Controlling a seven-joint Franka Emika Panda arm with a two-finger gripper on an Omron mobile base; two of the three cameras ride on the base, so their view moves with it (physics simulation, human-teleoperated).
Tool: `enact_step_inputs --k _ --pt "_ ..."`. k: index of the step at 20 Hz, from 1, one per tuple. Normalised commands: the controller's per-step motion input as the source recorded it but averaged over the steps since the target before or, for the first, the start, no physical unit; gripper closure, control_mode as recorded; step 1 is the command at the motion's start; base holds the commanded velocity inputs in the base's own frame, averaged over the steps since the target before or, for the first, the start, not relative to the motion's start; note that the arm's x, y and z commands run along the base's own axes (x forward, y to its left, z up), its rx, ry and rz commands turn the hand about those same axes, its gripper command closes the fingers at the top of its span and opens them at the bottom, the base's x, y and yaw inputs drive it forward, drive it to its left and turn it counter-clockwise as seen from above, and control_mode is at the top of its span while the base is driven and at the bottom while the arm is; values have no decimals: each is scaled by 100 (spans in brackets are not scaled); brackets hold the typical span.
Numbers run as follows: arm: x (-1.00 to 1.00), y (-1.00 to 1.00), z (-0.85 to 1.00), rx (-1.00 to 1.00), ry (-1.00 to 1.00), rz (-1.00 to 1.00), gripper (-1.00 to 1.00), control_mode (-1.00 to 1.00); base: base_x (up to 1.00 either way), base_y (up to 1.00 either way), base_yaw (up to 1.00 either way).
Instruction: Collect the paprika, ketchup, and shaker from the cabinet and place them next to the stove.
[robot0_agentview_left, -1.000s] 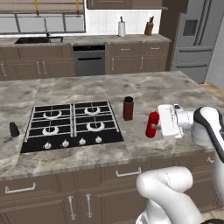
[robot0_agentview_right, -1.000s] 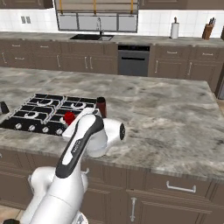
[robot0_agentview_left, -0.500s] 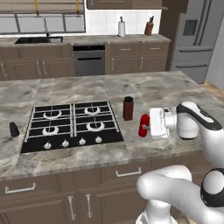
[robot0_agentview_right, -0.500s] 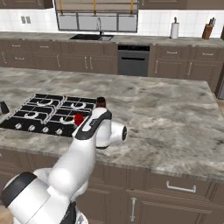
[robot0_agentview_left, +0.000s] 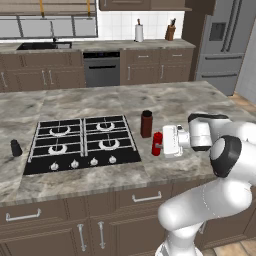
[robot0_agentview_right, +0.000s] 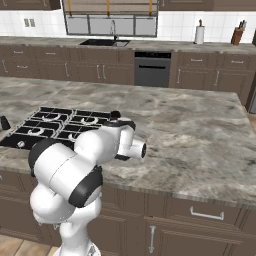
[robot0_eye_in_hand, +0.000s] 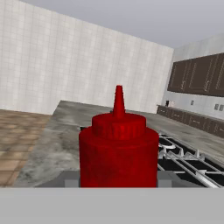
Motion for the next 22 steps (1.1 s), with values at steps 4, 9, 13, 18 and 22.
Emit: enact_step_inputs --k 4,9,13,18,22 --pt "53 0 -28 0 3 2 100 -100 0 0 0" --pt "33 0 -30 0 1 3 100 -100 0 0 0" --pt "19 0 -32 0 0 3 100 -100 0 0 0" --pt "33 2 -25 0 0 0 100 -100 0 0 0" --pt "27 11 -23 0 0 0 100 -100 0 0 0"
